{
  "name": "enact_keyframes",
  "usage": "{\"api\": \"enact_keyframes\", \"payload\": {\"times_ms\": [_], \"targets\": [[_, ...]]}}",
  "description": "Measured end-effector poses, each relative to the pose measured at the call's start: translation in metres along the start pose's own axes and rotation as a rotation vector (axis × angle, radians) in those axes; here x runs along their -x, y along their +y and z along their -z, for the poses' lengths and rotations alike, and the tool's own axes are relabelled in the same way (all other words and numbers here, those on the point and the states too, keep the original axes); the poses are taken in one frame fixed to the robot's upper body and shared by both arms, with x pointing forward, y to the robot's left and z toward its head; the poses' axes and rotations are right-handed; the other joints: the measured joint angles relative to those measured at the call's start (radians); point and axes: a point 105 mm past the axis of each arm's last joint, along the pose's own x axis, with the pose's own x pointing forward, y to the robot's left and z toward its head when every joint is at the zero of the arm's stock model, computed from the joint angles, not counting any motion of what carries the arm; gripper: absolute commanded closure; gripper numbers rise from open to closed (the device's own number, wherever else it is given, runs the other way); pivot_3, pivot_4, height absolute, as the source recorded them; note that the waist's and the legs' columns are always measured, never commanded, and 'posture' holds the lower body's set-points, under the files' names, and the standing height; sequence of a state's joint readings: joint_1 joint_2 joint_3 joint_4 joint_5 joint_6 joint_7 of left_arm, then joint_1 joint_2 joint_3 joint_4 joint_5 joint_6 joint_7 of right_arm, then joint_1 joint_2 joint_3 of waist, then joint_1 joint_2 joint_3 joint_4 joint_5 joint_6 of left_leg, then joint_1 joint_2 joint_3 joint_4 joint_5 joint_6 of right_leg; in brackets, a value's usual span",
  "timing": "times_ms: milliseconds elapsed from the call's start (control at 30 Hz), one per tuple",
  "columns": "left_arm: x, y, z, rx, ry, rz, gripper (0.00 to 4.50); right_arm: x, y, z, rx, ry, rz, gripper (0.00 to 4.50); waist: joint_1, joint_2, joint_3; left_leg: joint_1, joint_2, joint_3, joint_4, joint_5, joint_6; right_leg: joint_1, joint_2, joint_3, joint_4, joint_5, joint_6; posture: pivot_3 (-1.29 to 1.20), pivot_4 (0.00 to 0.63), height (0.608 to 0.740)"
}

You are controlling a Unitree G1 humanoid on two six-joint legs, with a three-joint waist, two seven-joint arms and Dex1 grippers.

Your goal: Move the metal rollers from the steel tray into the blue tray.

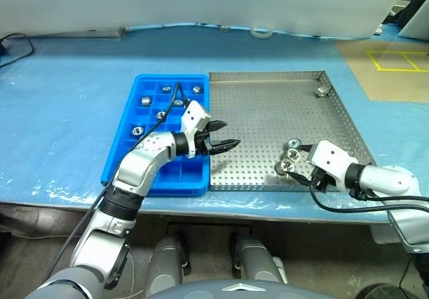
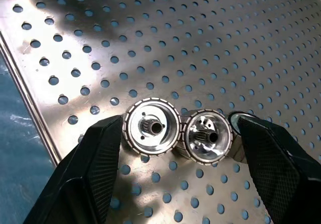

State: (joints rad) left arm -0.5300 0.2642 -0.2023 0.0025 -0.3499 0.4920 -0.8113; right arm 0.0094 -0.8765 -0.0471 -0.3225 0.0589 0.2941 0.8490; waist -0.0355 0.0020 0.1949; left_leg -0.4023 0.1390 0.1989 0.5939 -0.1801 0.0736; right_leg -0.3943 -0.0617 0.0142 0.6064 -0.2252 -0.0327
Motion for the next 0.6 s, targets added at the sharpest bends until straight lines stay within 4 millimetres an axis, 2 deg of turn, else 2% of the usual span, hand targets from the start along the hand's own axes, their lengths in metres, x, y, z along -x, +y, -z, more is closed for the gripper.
{"api": "enact_keyframes", "payload": {"times_ms": [267, 467, 600], "targets": [[0.004, 0.002, 0.005, 0.012, 0.009, -0.038, 0.85, -0.007, -0.016, -0.001, 0.095, -0.007, 0.027, 0.67, 0.001, 0.000, 0.000, 0.000, 0.000, 0.000, 0.001, 0.000, 0.002, 0.000, -0.001, -0.001, 0.000, 0.000, 0.000, -0.24, 0.150, 0.740], [0.006, 0.004, 0.007, 0.018, 0.009, -0.052, 0.85, -0.018, -0.011, 0.000, 0.098, -0.030, 0.008, 0.67, 0.006, 0.000, 0.000, -0.001, 0.000, 0.000, 0.001, 0.001, 0.002, 0.000, -0.001, -0.001, 0.000, 0.000, 0.000, -0.23, 0.150, 0.740], [0.006, 0.004, 0.008, 0.020, 0.004, -0.062, 0.85, -0.031, -0.015, -0.008, 0.075, -0.085, 0.039, 0.67, 0.006, 0.000, 0.000, -0.001, 0.000, 0.000, 0.001, 0.000, 0.002, 0.000, -0.002, -0.002, 0.001, 0.000, 0.000, -0.23, 0.150, 0.740]]}}
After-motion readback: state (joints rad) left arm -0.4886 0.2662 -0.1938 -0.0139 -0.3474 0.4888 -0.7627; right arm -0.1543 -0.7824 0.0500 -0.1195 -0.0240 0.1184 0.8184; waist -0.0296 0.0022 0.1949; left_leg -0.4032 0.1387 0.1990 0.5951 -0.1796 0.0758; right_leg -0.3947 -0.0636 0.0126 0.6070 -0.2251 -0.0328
